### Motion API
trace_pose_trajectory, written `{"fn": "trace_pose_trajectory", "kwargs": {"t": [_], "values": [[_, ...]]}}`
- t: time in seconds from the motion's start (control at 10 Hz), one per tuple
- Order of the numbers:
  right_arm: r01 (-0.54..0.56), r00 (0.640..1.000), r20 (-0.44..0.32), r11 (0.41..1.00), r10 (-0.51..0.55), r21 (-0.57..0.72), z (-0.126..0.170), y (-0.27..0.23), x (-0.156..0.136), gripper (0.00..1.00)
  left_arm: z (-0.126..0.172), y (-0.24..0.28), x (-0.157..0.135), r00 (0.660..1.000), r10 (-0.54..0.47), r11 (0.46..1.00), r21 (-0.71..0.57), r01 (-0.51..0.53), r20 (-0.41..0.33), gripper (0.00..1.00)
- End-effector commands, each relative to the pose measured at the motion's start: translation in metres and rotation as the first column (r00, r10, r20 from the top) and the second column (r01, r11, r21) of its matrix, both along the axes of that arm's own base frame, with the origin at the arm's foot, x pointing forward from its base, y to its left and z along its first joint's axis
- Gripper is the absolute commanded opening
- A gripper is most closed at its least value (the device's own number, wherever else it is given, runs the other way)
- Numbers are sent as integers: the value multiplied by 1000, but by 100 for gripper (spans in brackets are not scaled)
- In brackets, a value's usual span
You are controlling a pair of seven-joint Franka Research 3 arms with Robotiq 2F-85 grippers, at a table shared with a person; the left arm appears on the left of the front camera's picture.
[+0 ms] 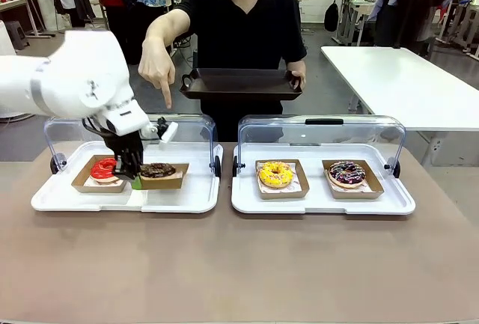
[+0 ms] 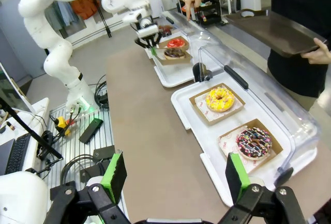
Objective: Provide the desired donut to the person.
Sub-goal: Pick up and lift the Paper togo box containing the Donut pointed at by the person.
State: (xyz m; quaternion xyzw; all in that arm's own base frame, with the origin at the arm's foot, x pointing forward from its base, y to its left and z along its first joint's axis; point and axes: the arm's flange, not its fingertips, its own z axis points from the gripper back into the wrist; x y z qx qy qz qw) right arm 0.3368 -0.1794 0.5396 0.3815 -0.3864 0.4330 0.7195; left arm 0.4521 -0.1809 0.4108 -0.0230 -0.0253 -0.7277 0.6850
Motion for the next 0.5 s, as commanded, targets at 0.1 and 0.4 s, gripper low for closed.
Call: {"fn": "trace_pose_trajectory", "kwargs": {"t": [0.1, 0.4], "values": [[-2, 1000, 2, 1000, 2, 16, 1, 0, 0, 100, 86, 5, -78, 998, -39, 999, 15, 39, 47, 0], [-2, 1000, 2, 1000, 2, 16, 1, 0, 0, 100, 160, 0, -115, 992, -51, 999, 9, 50, 115, 0]]}}
